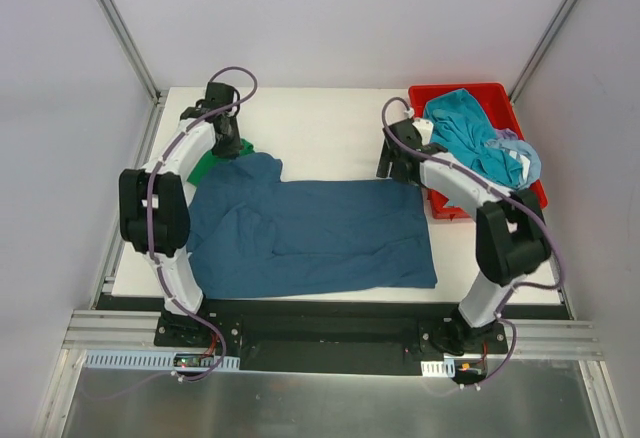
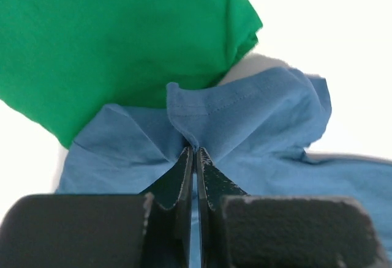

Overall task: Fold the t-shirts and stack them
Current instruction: Grap the side of the flattened tshirt furthest away from the robot with both arms

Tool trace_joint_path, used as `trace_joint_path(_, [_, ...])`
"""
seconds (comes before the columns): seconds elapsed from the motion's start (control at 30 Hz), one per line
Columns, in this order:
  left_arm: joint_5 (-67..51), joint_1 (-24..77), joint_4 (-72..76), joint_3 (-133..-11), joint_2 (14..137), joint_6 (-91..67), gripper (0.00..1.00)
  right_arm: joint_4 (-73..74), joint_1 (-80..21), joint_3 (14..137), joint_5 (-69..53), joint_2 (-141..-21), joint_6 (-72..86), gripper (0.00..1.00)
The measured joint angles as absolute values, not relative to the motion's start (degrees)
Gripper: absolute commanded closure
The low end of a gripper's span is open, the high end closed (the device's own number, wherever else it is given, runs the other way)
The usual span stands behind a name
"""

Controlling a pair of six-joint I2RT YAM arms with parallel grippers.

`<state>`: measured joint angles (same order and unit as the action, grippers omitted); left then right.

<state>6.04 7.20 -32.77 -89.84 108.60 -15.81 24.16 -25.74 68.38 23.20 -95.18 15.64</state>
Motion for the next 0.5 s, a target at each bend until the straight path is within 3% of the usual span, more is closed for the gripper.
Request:
trace_joint_path(0.27, [4.8,10.4,-28.5,-78.7,99.3,-17.3,1.00,28.1,-25.7,83.2,32.9,-113.0,19.1,0.20])
trace_joint_path(0.5, [5.1,12.8,-25.6,-71.5,93.4,-19.2,1.00,32.4,-25.6,89.3,34.5,-120.7,19.6,0.20])
